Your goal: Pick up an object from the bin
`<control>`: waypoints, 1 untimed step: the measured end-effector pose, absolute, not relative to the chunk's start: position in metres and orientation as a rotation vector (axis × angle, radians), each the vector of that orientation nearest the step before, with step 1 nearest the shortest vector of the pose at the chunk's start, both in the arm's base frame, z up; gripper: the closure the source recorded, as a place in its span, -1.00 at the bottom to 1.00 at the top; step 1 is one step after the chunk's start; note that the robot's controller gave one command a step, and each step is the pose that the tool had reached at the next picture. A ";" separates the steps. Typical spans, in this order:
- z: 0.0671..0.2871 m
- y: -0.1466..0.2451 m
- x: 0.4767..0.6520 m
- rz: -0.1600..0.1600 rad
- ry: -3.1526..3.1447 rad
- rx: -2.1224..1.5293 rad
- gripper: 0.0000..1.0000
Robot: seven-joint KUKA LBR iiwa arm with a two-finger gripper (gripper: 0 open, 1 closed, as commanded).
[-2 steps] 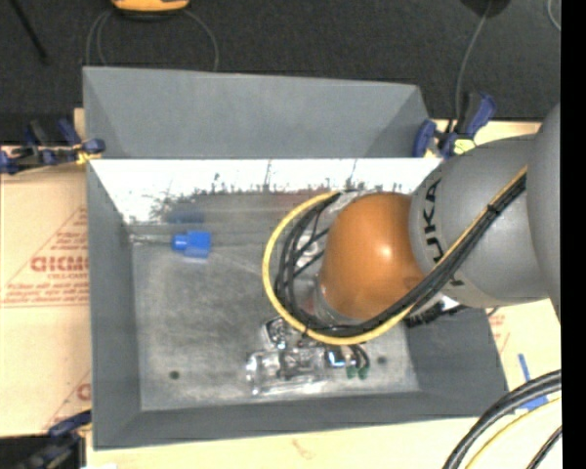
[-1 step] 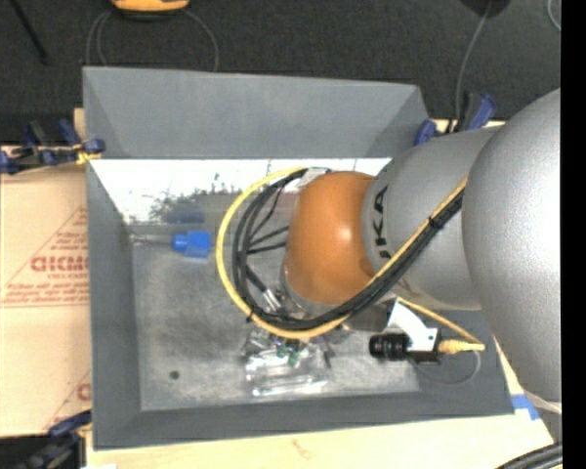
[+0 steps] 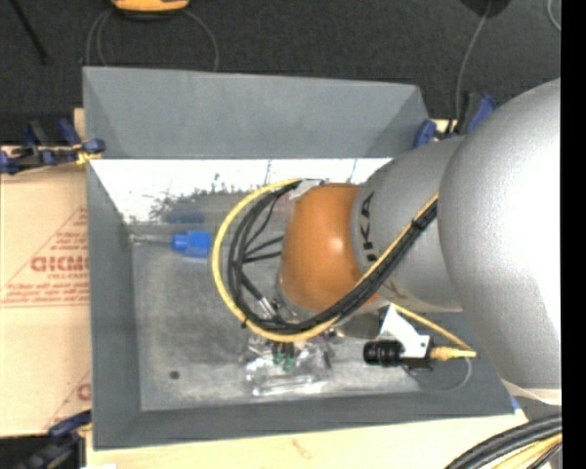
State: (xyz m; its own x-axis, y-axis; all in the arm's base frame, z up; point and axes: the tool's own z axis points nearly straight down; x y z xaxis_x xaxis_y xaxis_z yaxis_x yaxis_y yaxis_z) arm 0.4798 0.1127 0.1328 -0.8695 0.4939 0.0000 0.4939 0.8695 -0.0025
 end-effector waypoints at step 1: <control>0.123 -0.016 0.529 0.006 -3.015 -0.904 1.00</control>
Offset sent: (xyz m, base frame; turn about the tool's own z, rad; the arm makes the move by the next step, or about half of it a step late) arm 0.0474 -0.1221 -0.0097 0.0583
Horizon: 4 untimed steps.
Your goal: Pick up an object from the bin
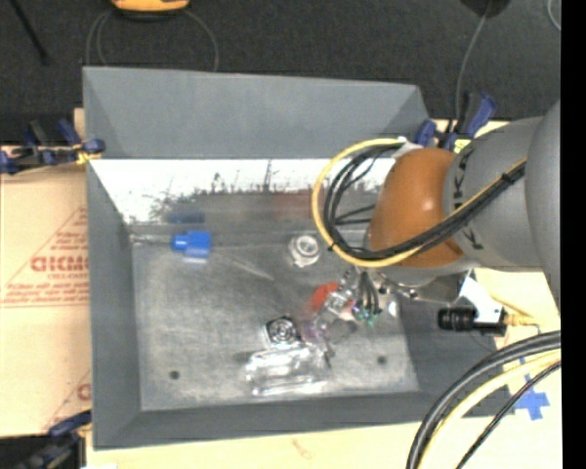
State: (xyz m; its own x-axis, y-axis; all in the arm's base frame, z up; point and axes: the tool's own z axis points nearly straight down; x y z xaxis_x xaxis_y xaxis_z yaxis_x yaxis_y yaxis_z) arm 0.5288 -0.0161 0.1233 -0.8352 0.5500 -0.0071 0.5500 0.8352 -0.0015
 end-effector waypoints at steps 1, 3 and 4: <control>0.080 -0.013 0.530 0.000 3.016 0.861 1.00; 0.108 0.030 0.503 0.007 3.026 0.767 -1.00; 0.080 0.044 0.515 0.011 3.050 0.564 -1.00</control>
Offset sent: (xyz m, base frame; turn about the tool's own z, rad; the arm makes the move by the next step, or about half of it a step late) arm 0.0000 0.0043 -0.0432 -0.0272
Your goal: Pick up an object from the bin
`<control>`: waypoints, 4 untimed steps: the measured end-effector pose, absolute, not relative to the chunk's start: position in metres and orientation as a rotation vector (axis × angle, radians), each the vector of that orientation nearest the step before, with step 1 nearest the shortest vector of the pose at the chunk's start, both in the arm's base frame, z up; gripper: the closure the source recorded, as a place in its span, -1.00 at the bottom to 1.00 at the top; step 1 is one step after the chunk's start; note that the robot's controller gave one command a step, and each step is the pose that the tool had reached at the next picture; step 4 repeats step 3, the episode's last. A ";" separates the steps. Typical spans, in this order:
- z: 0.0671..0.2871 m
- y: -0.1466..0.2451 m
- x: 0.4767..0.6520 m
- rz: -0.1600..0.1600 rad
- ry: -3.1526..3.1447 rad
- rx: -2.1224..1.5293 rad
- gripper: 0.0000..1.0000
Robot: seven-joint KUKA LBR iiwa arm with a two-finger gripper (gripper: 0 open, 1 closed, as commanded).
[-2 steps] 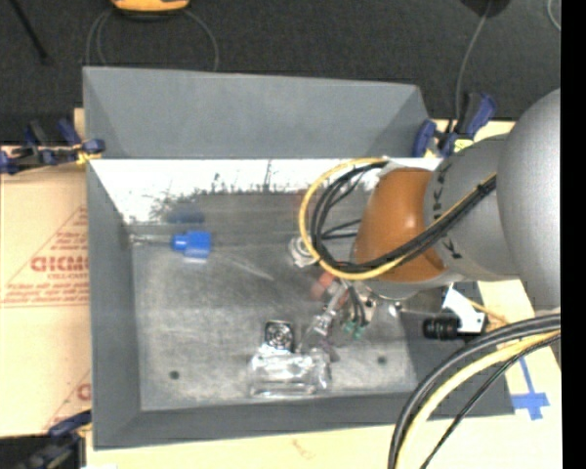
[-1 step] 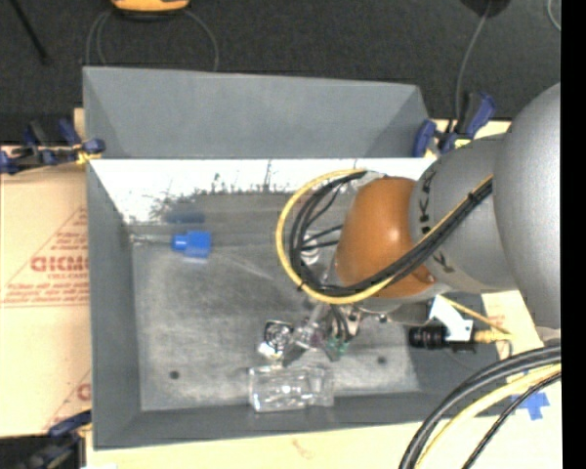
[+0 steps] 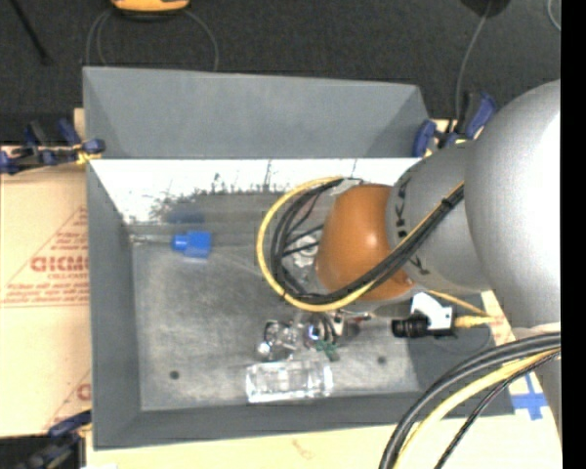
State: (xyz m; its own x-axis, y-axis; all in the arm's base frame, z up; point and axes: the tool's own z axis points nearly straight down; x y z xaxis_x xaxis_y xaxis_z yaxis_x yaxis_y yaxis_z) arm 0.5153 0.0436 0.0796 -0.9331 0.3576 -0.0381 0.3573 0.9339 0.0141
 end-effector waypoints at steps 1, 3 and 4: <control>0.080 0.036 0.512 0.022 3.058 0.453 -1.00; 0.079 0.037 0.519 0.008 3.066 0.542 1.00; 0.079 0.037 0.519 0.008 3.066 0.542 1.00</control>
Offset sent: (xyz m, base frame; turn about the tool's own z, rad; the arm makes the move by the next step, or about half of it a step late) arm -0.0176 -0.0109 -0.0096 -0.0774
